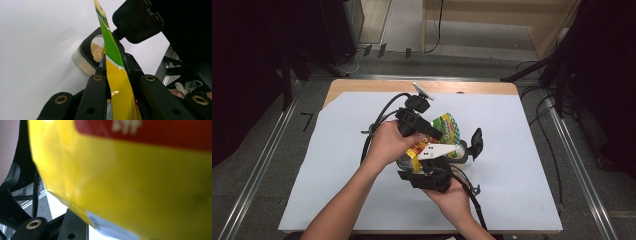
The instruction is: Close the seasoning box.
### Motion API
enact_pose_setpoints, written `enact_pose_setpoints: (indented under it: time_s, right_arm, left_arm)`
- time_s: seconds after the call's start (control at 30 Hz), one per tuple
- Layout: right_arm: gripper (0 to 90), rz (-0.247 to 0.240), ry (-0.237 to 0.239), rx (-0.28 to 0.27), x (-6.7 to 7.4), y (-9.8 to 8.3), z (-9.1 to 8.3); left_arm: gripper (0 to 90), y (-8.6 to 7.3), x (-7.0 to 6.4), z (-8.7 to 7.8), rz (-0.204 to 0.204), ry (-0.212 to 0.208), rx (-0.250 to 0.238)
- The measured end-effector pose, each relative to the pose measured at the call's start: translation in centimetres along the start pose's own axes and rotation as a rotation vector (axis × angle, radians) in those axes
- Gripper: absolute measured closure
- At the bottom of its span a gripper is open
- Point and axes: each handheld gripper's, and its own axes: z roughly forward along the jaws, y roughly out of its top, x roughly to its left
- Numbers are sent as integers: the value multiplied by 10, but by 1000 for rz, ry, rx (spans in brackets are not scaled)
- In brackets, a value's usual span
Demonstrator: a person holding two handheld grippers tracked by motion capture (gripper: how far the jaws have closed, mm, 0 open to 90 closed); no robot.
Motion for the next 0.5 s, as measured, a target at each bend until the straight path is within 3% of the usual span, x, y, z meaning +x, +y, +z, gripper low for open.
enact_pose_setpoints:
  time_s: [0.23, 0.5]
  right_arm:
    - [636, -14, -1, 1, 2, 3, -3]
    - [635, -16, 3, -3, 2, 4, -3]
  left_arm:
    - [832, 0, 4, -4, -11, -28, -6]
    - [826, 0, 9, -5, -29, -26, -12]
